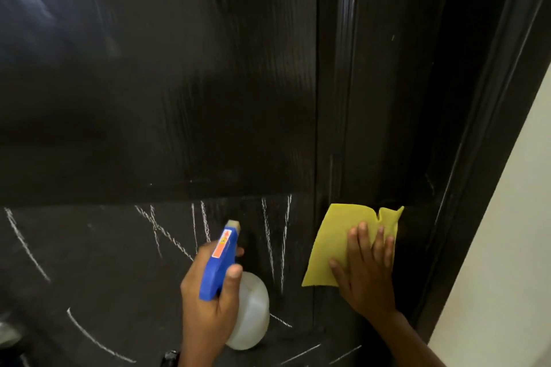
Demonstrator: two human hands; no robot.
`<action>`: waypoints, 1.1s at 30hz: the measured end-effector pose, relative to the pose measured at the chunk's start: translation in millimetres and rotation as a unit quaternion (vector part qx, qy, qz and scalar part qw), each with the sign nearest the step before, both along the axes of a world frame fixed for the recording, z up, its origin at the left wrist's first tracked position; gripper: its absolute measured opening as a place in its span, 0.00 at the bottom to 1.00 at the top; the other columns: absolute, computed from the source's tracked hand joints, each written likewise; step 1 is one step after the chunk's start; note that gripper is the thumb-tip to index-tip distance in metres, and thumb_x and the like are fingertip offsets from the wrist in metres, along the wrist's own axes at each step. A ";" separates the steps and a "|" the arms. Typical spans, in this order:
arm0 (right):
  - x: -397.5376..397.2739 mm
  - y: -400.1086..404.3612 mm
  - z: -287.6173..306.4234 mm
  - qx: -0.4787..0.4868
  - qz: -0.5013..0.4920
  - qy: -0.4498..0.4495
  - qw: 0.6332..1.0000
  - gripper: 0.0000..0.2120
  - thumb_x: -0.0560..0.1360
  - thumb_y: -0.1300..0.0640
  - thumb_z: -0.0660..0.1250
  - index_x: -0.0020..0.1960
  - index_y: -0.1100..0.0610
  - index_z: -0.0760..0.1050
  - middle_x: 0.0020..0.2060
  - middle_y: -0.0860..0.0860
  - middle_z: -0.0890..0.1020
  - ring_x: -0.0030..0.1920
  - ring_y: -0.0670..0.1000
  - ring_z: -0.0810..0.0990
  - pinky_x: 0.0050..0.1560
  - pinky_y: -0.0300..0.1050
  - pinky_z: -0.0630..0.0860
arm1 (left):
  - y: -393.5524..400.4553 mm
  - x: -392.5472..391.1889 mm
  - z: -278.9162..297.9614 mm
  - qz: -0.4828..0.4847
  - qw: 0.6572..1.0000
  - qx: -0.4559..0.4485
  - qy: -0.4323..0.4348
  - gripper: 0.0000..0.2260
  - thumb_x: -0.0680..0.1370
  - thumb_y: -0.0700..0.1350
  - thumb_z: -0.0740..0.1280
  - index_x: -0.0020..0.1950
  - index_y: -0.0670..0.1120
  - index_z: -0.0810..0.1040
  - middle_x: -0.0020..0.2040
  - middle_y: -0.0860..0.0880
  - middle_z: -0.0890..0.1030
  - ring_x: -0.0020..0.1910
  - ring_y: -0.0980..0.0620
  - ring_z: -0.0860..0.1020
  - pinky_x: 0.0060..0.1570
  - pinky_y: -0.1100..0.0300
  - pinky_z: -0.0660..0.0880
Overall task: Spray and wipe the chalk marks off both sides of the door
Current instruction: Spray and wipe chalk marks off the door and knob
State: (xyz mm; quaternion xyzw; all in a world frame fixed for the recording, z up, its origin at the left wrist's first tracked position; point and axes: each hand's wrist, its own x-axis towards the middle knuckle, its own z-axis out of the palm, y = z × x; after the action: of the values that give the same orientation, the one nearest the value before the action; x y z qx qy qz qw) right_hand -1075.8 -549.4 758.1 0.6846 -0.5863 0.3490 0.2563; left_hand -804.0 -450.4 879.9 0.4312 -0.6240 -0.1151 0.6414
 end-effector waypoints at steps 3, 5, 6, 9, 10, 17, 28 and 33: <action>0.6 1.5 3.7 -0.010 0.019 0.016 1.000 0.34 0.82 0.36 0.48 0.77 0.60 0.56 0.81 0.57 0.52 0.81 0.62 0.44 0.78 0.66 0.45 | 2.4 -13.4 -19.5 0.000 1.000 0.023 -0.017 0.17 0.79 0.68 0.57 0.59 0.60 0.76 0.45 0.59 0.79 0.43 0.58 0.80 0.43 0.73 0.72; -1.5 1.2 3.2 -0.016 0.030 0.014 0.999 0.34 0.82 0.36 0.49 0.79 0.59 0.52 0.82 0.54 0.47 0.81 0.62 0.44 0.78 0.65 0.43 | 2.9 -26.1 -30.3 -0.003 0.999 0.034 -0.021 0.20 0.79 0.68 0.57 0.55 0.55 0.76 0.42 0.57 0.78 0.40 0.57 0.79 0.40 0.72 0.72; -2.5 0.9 3.0 -0.017 0.034 0.013 0.999 0.35 0.82 0.36 0.49 0.79 0.59 0.51 0.82 0.53 0.46 0.81 0.63 0.44 0.78 0.65 0.43 | 3.1 -31.8 -34.2 -0.004 0.999 0.034 -0.017 0.21 0.79 0.68 0.57 0.53 0.53 0.77 0.42 0.57 0.78 0.40 0.57 0.79 0.40 0.73 0.72; -6.3 0.3 2.7 -0.023 0.050 0.035 0.998 0.35 0.82 0.36 0.48 0.79 0.59 0.52 0.82 0.54 0.45 0.81 0.63 0.44 0.77 0.67 0.44 | 4.5 -42.3 -38.1 0.005 1.000 0.026 -0.015 0.23 0.79 0.67 0.56 0.55 0.50 0.79 0.45 0.57 0.79 0.45 0.60 0.80 0.43 0.76 0.71; -8.7 0.0 5.3 -0.027 0.057 0.047 0.997 0.35 0.82 0.36 0.48 0.79 0.59 0.53 0.82 0.54 0.45 0.81 0.63 0.43 0.77 0.67 0.44 | 4.8 -43.2 -37.5 0.008 0.999 0.025 -0.017 0.23 0.80 0.67 0.56 0.56 0.51 0.79 0.45 0.57 0.79 0.45 0.60 0.80 0.44 0.76 0.71; 8.8 -20.2 84.4 -0.125 0.057 0.107 0.985 0.35 0.82 0.35 0.50 0.81 0.54 0.52 0.82 0.51 0.49 0.81 0.62 0.42 0.76 0.69 0.38 | 10.2 -29.9 -37.7 0.043 0.998 0.040 -0.016 0.18 0.79 0.68 0.56 0.58 0.59 0.76 0.44 0.58 0.79 0.42 0.57 0.80 0.41 0.74 0.72; 25.5 -31.3 136.3 -0.212 0.109 0.397 0.886 0.35 0.82 0.34 0.52 0.82 0.51 0.55 0.82 0.49 0.54 0.80 0.61 0.51 0.75 0.70 0.46 | 22.1 15.1 -37.2 0.094 0.995 0.034 0.005 0.23 0.79 0.68 0.57 0.58 0.52 0.78 0.47 0.59 0.79 0.45 0.58 0.81 0.43 0.73 0.72; 74.5 -31.7 156.8 -0.232 0.127 0.472 0.841 0.35 0.82 0.32 0.51 0.82 0.50 0.53 0.82 0.49 0.53 0.80 0.60 0.52 0.74 0.67 0.53 | 21.6 46.4 -31.8 0.128 0.992 0.011 0.016 0.19 0.80 0.66 0.56 0.58 0.54 0.76 0.48 0.60 0.79 0.46 0.58 0.80 0.44 0.74 0.72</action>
State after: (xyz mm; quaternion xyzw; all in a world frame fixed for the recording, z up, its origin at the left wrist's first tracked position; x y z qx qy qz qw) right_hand -1001.2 -581.1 914.9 0.7556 -0.2043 0.1390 0.6066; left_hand -757.6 -428.8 848.1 0.5128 -0.5517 -0.0461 0.6561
